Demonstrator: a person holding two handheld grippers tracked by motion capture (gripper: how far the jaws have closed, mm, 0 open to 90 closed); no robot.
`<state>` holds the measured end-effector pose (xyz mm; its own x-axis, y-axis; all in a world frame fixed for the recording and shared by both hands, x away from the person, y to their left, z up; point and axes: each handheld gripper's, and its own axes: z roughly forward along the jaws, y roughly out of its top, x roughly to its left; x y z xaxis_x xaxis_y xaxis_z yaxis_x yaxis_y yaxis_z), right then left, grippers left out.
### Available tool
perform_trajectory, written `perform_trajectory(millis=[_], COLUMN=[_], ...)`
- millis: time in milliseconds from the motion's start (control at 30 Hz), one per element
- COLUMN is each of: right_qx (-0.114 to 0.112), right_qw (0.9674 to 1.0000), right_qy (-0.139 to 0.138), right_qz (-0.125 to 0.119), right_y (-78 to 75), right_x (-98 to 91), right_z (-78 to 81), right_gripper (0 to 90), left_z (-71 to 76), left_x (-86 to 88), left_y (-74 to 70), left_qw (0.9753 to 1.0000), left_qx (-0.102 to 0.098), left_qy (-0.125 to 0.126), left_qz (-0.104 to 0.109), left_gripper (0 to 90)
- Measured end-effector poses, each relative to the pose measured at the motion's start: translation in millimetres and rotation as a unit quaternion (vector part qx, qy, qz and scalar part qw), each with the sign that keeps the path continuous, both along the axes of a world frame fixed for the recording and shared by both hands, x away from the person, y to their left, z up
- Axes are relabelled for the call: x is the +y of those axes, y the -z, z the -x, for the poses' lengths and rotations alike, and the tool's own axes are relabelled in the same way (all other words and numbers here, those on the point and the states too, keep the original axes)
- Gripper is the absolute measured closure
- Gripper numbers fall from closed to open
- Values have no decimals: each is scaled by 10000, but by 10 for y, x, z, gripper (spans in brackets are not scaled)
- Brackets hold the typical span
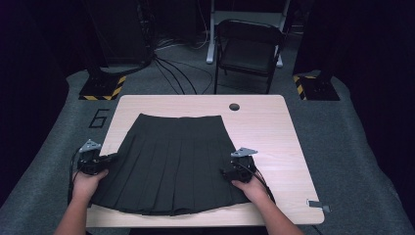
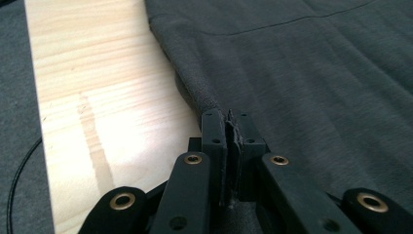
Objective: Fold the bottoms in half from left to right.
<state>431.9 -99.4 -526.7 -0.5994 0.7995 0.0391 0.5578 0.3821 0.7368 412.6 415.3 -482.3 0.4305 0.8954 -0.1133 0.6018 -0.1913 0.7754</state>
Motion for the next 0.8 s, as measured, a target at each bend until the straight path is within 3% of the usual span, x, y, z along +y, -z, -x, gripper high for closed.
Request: perform_trajectory(millis=[100, 233, 333, 500, 600, 700, 800], right_qx=[-1, -1, -18, -17, -19, -16, -17], right_qw=[10000, 10000, 10000, 10000, 10000, 10000, 10000], right_qy=[-2, -1, -26, -25, -22, -24, -26], right_qz=[1, 0, 17, 15, 14, 15, 15], right_y=[0, 0, 0, 0, 1, 0, 0], right_x=[0, 0, -3, -3, -3, -3, -3], right_z=[0, 0, -1, -1, -1, -1, -1], right_gripper=[149, 149, 149, 149, 149, 149, 149], left_z=[11, 20, 0, 30, 37, 52, 59], left_x=[-52, -177, -219, -218, -199, -238, -325], left_y=[-45, -136, -180, -287, -358, -418, -466], left_qw=[9999, 9989, 9983, 9986, 9990, 9987, 9978], left_qx=[-15, -86, -12, 59, 37, 4, -3], left_qy=[79, 302, 371, 442, 446, 510, 657], left_qz=[-74, -339, -442, -300, -83, -3, -58], left_gripper=[857, 857, 858, 858, 858, 857, 858])
